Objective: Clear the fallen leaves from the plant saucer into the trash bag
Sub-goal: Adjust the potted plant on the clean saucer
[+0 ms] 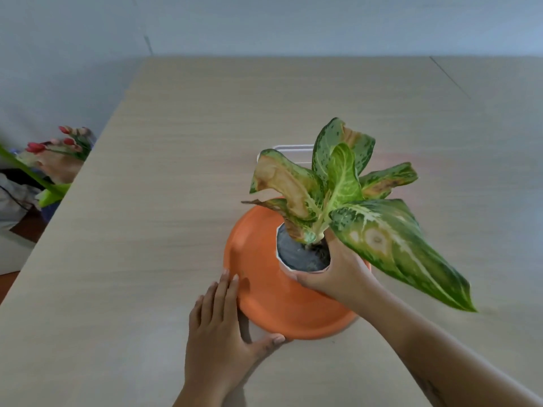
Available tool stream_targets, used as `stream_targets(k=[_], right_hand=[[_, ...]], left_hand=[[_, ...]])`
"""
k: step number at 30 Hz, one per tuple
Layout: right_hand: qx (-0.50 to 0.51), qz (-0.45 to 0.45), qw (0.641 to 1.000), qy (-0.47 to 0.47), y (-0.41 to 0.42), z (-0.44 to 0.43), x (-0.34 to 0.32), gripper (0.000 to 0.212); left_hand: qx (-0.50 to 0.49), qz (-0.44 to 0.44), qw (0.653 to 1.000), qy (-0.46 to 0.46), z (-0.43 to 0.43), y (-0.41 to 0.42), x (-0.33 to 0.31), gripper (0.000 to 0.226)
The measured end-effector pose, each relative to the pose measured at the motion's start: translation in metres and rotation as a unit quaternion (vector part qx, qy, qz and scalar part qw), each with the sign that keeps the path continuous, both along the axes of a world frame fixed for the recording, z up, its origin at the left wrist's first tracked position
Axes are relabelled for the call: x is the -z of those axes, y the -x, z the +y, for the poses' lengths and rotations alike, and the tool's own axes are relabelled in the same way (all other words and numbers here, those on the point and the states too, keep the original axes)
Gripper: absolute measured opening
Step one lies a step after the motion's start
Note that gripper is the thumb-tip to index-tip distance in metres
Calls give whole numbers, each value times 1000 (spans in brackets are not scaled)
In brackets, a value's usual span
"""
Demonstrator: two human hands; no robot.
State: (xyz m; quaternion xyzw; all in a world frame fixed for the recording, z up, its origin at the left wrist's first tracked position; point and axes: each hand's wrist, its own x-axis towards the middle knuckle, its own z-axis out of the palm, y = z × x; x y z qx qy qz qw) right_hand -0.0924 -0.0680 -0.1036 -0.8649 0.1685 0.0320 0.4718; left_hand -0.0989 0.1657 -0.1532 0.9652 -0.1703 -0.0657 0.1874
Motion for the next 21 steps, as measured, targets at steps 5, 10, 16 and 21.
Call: stream_targets(k=[5,10,16,21], right_hand=[[51,-40,998,-4,1,8,-2,75],[69,-51,996,16,1,13,-17,93],[89,-56,990,98,44,7,-7,104],[124,-12,985,123,92,6,7,104]], left_hand=[[-28,9,1000,-5,-13,3,-4,125],[-27,2,999,-18,-11,2,-2,124],[-41,-7,999,-2,-12,5,-2,130],[-30,15,999,8,-1,11,-4,127]])
